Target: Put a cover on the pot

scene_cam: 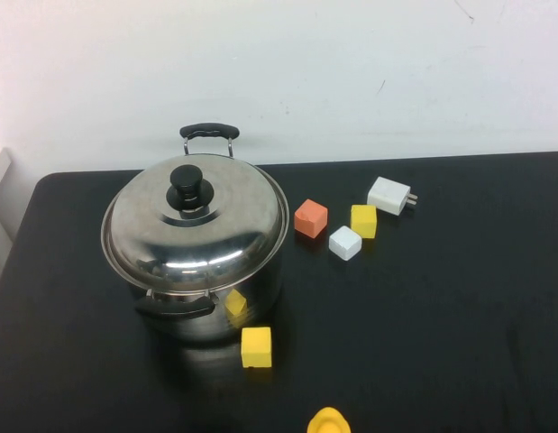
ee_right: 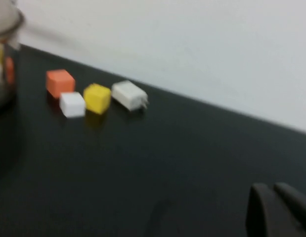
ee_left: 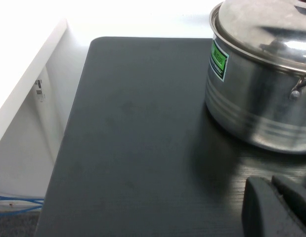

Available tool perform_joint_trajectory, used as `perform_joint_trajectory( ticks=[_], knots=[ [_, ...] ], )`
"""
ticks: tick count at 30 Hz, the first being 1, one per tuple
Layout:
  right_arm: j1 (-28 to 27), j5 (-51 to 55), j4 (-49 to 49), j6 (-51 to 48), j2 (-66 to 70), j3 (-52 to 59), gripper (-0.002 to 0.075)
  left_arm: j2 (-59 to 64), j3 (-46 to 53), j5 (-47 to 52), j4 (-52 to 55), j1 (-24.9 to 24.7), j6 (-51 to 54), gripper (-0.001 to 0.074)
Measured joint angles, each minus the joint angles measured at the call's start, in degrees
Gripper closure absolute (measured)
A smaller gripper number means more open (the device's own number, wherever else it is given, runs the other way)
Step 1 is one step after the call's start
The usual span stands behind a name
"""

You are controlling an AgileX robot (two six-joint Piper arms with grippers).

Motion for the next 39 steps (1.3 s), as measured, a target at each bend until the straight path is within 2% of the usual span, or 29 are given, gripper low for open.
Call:
perform_joint_trajectory(
  ticks=[5, 8, 12, 18, 27, 39],
  knots=[
    [-7.18, 10.93, -8.99, 10.29, -6.82, 0.00, 0.0728, 0.00, 0.00, 0.00, 0.00, 0.00, 0.00, 0.0737],
    [-9.03, 14.95, -15.13, 15.77, -7.30, 0.14, 0.0728, 0.00, 0.00, 0.00, 0.00, 0.00, 0.00, 0.0737],
    [-9.05, 15.77, -19.36, 22.28, -7.30, 1.42, 0.0728, 0.00, 0.00, 0.00, 0.00, 0.00, 0.00, 0.0737],
    [-8.81, 14.07, -20.30, 28.16, -7.30, 2.47, 0.0728, 0.00, 0.00, 0.00, 0.00, 0.00, 0.00, 0.0737],
    [-3.29, 13.49, -20.67, 34.73, -7.30, 2.60, 0.0728, 0.00, 0.00, 0.00, 0.00, 0.00, 0.00, 0.0736],
    [-3.15, 13.24, -21.04, 35.16, -7.30, 2.63, 0.0728, 0.00, 0.00, 0.00, 0.00, 0.00, -0.11, 0.0737]
  ],
)
